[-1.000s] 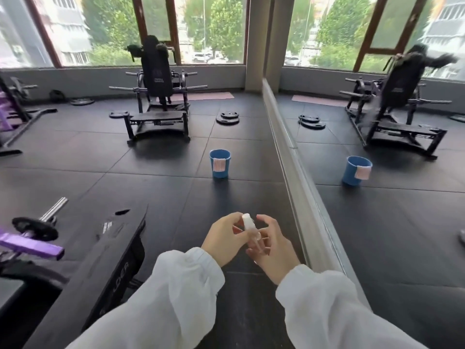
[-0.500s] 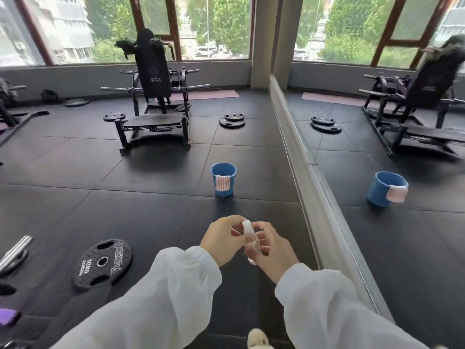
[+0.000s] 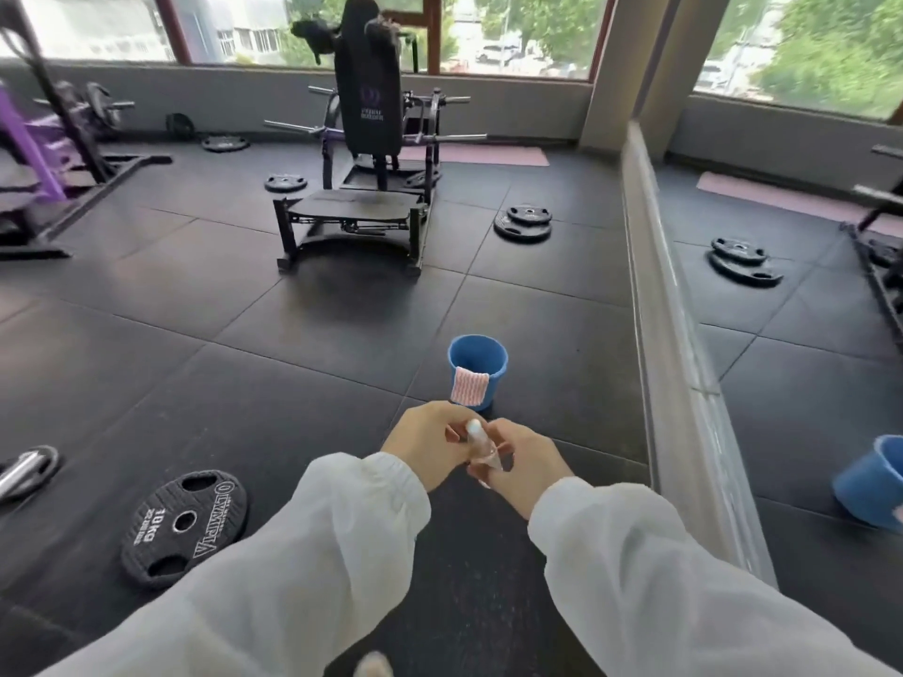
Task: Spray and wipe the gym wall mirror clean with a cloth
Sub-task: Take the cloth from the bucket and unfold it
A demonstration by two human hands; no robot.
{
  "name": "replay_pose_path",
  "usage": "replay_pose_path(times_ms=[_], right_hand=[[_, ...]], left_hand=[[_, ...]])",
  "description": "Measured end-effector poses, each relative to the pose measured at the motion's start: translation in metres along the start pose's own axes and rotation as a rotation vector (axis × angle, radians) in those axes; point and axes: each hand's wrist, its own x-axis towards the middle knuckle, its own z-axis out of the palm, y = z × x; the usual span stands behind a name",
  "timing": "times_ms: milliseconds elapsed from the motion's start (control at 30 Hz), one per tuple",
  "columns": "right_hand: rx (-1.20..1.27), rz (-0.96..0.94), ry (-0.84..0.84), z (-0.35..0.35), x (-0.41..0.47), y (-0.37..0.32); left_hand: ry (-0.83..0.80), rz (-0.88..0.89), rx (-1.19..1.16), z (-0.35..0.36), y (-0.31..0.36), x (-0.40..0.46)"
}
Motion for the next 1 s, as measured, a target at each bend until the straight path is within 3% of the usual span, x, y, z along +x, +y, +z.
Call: replay_pose_path(times_ms=[500,667,1000], right_hand=[[0.064,0.245,0.100,-0.048,0.299,0.008],[0.069,0.340,0.099,-0.056,0.383,0.023],[-0.070,0.420,0.001,-0.088,0.576,0.118]], left_hand=[[-0.288,0.042,0.014,-0.047,-0.056,0.330],[-0.377,-0.019,-0.014,-0.043,-0.076,0.415],[-0.309,-0.260,-0.037,0.003,-0.135,0.589]])
